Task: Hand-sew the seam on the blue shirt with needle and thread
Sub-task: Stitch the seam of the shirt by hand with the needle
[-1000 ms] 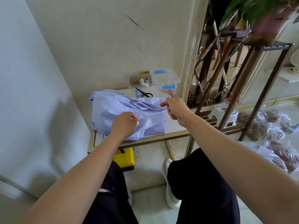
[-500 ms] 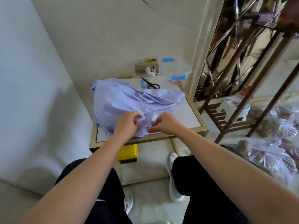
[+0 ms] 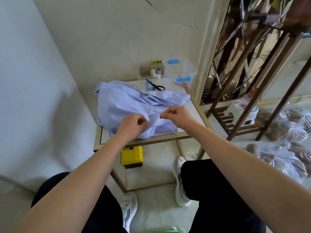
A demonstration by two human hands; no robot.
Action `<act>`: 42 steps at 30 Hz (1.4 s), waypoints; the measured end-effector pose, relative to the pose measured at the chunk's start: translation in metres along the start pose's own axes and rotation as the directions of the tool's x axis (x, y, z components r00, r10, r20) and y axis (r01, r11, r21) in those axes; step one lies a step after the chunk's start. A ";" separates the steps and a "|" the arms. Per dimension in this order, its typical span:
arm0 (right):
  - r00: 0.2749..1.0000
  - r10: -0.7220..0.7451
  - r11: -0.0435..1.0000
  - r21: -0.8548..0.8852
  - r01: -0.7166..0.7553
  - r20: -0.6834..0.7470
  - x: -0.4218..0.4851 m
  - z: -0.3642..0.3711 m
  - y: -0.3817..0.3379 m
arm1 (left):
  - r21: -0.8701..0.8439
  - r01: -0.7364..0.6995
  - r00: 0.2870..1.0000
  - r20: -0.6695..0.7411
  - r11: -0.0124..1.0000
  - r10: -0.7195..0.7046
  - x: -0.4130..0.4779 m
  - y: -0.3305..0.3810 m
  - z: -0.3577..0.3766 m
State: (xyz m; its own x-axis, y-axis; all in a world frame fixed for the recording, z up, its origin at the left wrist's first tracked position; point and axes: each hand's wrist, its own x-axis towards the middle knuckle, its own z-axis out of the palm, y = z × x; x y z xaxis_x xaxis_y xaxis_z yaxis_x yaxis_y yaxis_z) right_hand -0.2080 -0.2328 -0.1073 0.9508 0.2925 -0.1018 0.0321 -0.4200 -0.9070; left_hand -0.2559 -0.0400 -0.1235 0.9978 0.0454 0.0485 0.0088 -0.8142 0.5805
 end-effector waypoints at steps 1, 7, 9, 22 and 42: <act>1.000 0.002 0.999 0.041 -0.002 0.001 -0.004 -0.002 -0.002 | -0.017 -0.005 1.000 -0.007 1.000 0.005 -0.002 0.001 -0.001; 0.983 -0.065 0.991 0.126 0.043 0.173 -0.033 -0.010 -0.015 | -0.208 -0.163 0.972 0.137 0.964 0.193 -0.031 0.023 -0.003; 0.992 -0.047 0.993 0.115 0.034 0.114 -0.038 -0.014 -0.017 | -0.202 -0.094 0.947 0.285 0.975 0.151 -0.036 0.031 -0.005; 0.959 0.124 0.991 0.089 -0.104 -0.254 -0.031 -0.022 0.001 | 0.197 0.424 0.393 0.840 0.884 -0.375 -0.060 0.022 0.002; 0.997 0.008 0.950 -0.311 -0.032 -0.077 0.016 -0.013 0.015 | 0.250 0.007 1.000 -0.022 0.968 -0.001 0.006 0.014 0.010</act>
State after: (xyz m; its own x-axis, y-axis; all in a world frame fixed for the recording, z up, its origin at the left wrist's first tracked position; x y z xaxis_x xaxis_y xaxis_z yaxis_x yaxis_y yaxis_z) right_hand -0.1877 -0.2458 -0.1172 0.9719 0.2221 -0.0777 0.0959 -0.6753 -0.7313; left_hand -0.2488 -0.0573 -0.1234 0.9961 0.0592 0.0656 0.0317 -0.9326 0.3595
